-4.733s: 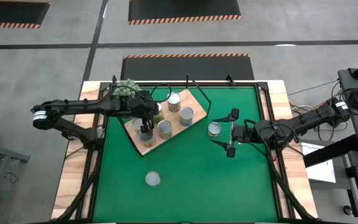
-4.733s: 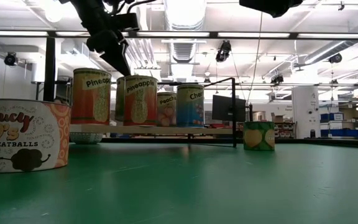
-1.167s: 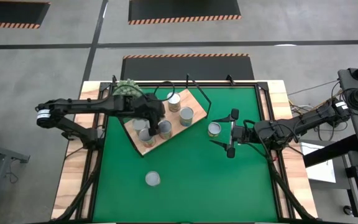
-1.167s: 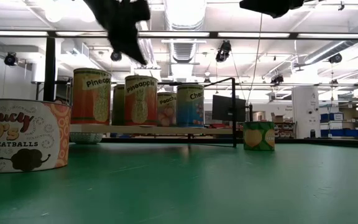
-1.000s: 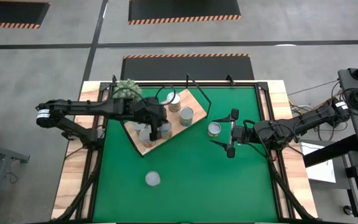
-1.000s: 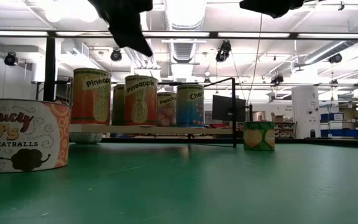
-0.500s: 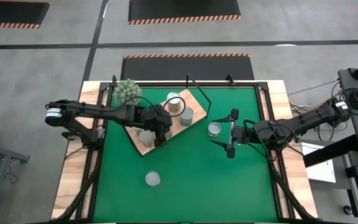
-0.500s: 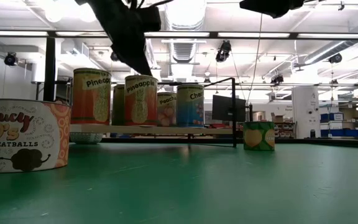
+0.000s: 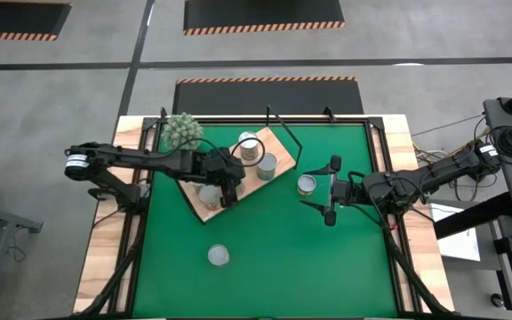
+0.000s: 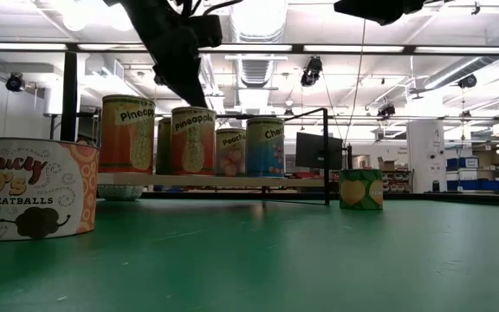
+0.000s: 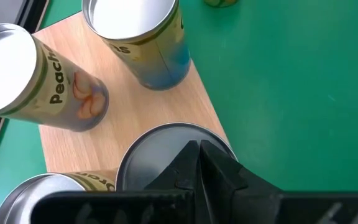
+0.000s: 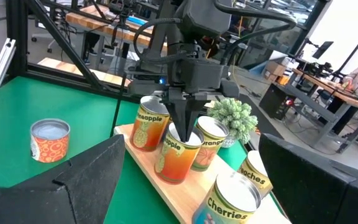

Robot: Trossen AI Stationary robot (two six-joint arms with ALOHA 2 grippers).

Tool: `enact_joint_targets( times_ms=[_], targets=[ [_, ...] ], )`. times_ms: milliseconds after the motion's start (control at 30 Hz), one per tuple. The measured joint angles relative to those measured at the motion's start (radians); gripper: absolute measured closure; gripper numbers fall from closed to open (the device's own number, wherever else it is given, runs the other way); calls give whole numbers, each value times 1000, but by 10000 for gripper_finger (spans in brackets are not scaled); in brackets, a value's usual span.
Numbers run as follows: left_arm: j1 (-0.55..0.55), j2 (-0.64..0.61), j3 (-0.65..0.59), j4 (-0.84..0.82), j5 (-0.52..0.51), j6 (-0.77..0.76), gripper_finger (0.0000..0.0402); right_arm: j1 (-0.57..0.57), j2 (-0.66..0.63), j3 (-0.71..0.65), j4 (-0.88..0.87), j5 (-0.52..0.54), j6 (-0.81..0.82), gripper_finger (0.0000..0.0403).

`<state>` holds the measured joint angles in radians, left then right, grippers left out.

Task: Pick and place cans onto a shelf
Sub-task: Adjust the cans on the shelf

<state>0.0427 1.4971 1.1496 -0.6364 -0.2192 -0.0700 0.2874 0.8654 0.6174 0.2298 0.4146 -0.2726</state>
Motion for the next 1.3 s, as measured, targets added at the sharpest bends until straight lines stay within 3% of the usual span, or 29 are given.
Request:
enact_joint_targets(
  times_ms=[533,800,933,1133,1300],
  targets=[
    [-13,-36,0,5,1,4,402,0,0,0,-15,2,3,44],
    [-107,-126,0,92,-18,3,402,0,0,0,-34,5,46,44],
    [-213,-137,0,142,-159,46,402,0,0,2,-54,5,90,45],
    [-368,-135,0,148,-456,133,402,-2,38,111,-254,7,180,76],
    [-407,-150,-20,149,-495,198,402,-19,112,211,-401,6,211,117]
  ],
)
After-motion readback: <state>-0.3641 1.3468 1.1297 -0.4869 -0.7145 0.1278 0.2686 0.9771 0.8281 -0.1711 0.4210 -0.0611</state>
